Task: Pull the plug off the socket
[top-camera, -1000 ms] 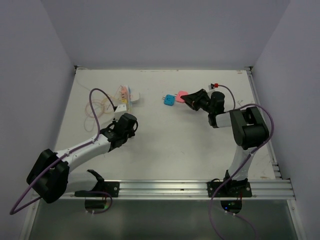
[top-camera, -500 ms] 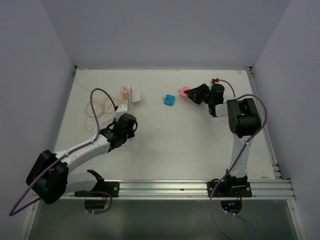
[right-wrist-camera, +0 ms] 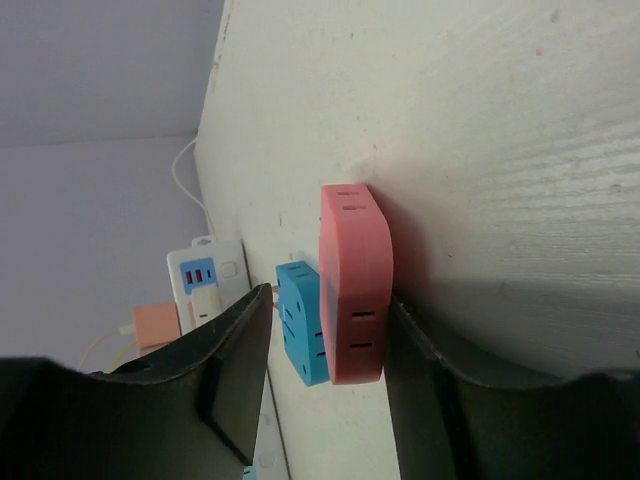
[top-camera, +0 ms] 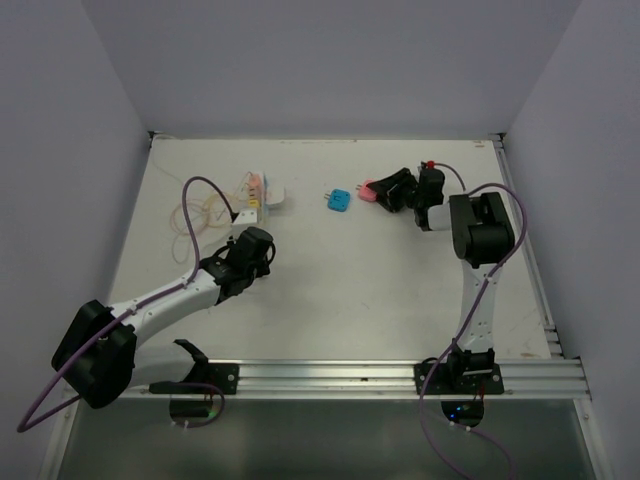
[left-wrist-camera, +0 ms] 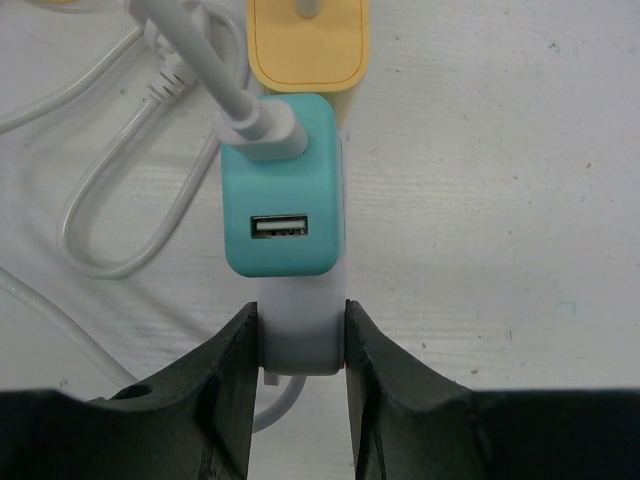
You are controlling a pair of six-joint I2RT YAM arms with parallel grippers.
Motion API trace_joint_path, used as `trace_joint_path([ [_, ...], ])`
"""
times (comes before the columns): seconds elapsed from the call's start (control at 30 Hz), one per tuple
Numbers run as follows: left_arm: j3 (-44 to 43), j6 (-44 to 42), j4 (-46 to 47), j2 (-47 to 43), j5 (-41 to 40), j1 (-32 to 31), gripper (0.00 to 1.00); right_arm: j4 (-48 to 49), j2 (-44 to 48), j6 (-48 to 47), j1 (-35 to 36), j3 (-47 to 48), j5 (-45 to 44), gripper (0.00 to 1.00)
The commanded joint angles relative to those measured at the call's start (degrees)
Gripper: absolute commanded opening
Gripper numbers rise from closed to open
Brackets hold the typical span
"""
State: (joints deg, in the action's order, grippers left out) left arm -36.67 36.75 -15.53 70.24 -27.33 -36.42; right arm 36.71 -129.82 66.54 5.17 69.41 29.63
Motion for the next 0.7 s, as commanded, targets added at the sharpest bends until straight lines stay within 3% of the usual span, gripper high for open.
trace_joint_path([
  [0.0, 0.37, -1.33, 0.33, -0.89, 1.93, -0.67, 0.0, -1.29, 1.32, -2.12, -0.6, -1.02, -0.71, 0.53],
  [0.1, 0.37, -1.33, 0.32, -1.07, 2.28, -0.67, 0.0, -3.04, 2.55, -3.61, -0.86, -2.52, -1.41, 0.7],
  [0.3, 0.1, -1.42, -0.29, -1.86, 2.81, -0.93, 0.0, -8.23, 6.77, -7.12, -1.39, -5.68, -4.22, 0.89],
  [0.5, -0.07, -1.6, -1.17, -1.68, 3.95, -1.28, 0.0, -21.91, 14.58, -15.55, -2.18, -9.2, -11.6, 0.98],
  [0.67, -0.07, -1.77, -1.61, -1.42, 4.48, -1.63, 0.0, -31.51, 20.91, -20.92, -2.36, -11.31, -17.58, 0.99],
])
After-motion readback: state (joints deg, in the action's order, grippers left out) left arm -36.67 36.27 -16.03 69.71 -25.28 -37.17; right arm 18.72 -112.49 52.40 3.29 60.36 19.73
